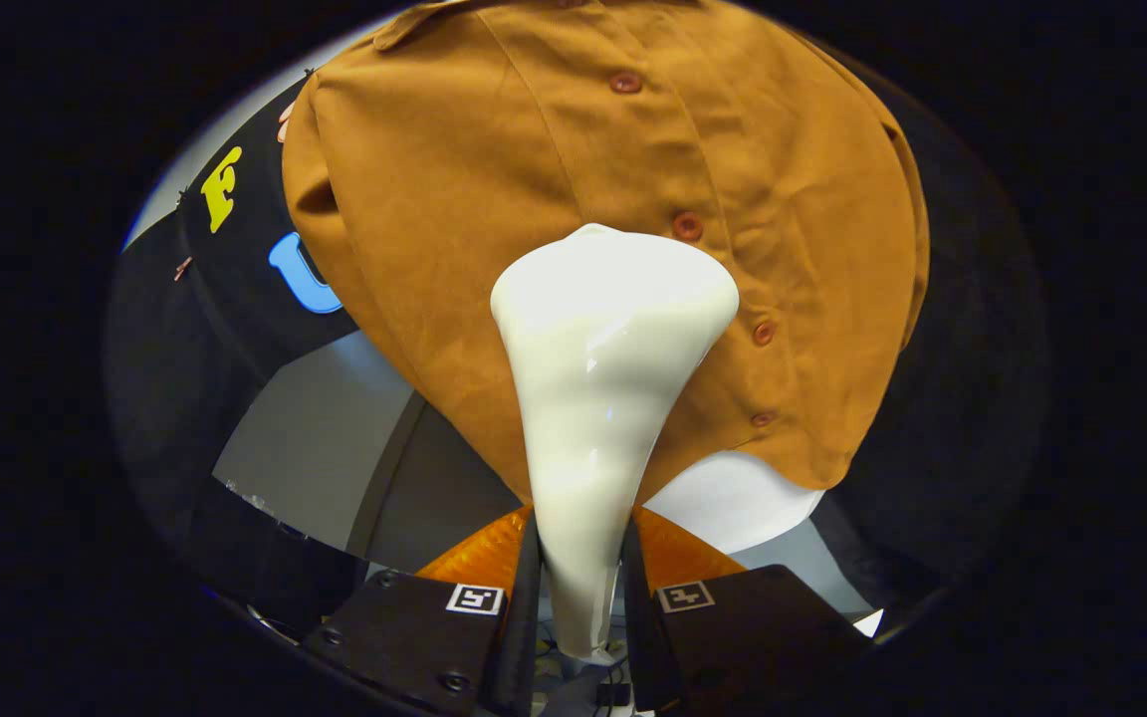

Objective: Iron the clothes twice with a garment steamer, once on the left side and once on the right side.

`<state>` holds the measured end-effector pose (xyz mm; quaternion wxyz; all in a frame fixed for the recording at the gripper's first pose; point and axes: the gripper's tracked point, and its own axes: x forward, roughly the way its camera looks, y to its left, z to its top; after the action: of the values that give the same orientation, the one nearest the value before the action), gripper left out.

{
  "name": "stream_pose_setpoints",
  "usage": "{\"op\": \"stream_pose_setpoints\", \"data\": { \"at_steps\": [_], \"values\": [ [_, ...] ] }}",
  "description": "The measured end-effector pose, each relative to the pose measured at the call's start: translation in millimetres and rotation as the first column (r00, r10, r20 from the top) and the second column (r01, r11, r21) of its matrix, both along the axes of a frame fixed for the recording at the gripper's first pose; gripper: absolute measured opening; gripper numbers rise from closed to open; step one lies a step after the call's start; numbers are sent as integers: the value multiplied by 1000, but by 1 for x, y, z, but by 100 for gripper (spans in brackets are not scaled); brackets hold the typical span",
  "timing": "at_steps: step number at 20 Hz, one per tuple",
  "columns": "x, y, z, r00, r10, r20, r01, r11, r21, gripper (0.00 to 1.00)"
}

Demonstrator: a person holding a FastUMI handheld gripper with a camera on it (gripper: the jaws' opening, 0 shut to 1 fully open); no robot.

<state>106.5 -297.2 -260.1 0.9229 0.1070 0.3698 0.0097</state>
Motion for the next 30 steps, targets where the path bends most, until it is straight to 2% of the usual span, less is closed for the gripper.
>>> {"op": "stream_pose_setpoints", "data": {
  "at_steps": [2, 6, 13, 20, 30],
  "values": [
    [7, -11, 35, 996, -18, 88, 22, 999, -44, 41],
    [19, -66, 106, 968, -63, 242, 88, 992, -94, 41],
    [55, -112, 162, 921, -95, 377, 143, 984, -103, 41],
    [71, -124, 125, 944, -94, 316, 129, 988, -90, 41],
    [54, -140, 41, 980, -137, 146, 150, 985, -85, 41]
  ]
}}
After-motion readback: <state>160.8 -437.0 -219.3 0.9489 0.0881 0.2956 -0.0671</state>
